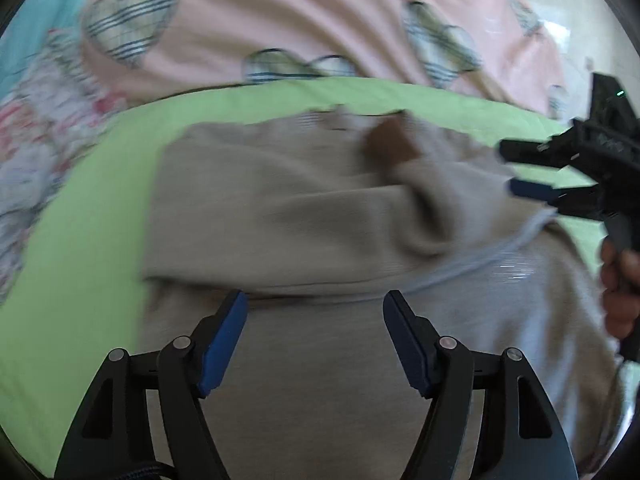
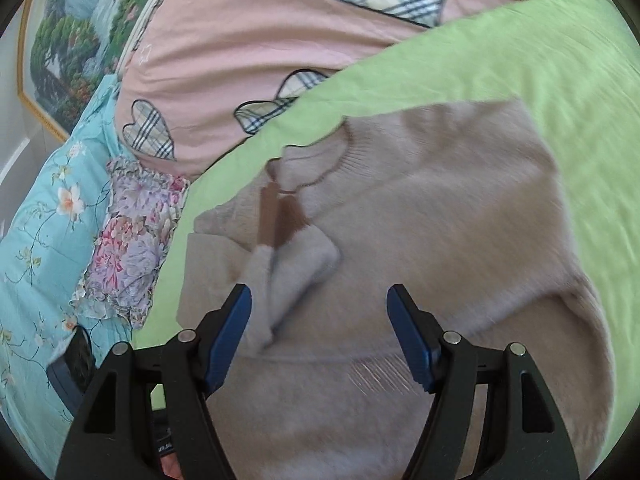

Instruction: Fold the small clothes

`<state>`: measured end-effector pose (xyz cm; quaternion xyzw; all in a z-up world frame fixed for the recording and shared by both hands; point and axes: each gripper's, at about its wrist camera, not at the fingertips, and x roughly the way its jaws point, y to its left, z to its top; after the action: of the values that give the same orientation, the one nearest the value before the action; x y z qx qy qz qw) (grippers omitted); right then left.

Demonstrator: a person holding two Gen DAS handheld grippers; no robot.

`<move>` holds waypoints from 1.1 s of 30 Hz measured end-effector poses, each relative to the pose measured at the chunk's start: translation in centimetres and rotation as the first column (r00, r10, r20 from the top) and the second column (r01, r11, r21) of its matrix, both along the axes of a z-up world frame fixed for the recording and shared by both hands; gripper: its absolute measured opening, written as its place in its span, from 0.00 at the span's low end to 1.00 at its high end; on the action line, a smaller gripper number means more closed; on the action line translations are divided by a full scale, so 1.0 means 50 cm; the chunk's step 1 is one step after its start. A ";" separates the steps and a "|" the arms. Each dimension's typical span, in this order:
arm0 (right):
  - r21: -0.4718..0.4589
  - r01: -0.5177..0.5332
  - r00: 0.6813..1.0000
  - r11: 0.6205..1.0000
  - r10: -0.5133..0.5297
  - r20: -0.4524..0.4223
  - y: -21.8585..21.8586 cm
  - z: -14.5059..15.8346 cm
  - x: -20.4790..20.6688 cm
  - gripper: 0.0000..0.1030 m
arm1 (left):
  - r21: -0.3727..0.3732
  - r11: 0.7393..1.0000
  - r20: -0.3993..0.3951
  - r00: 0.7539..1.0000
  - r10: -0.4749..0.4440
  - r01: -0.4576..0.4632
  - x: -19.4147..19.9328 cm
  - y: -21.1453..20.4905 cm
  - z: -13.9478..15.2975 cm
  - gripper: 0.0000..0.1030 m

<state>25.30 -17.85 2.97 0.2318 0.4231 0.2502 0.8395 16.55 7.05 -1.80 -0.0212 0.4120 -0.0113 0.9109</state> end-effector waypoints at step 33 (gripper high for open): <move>0.071 0.205 0.973 0.976 -0.196 -0.120 -0.137 -0.114 0.003 0.32 | -0.038 0.915 -0.080 0.914 0.399 -0.403 0.078 0.208 -0.082 0.72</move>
<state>25.45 -24.71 -2.73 0.3216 0.4331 0.1682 0.8250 20.46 17.46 -5.90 -0.1301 0.4302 0.1652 0.8779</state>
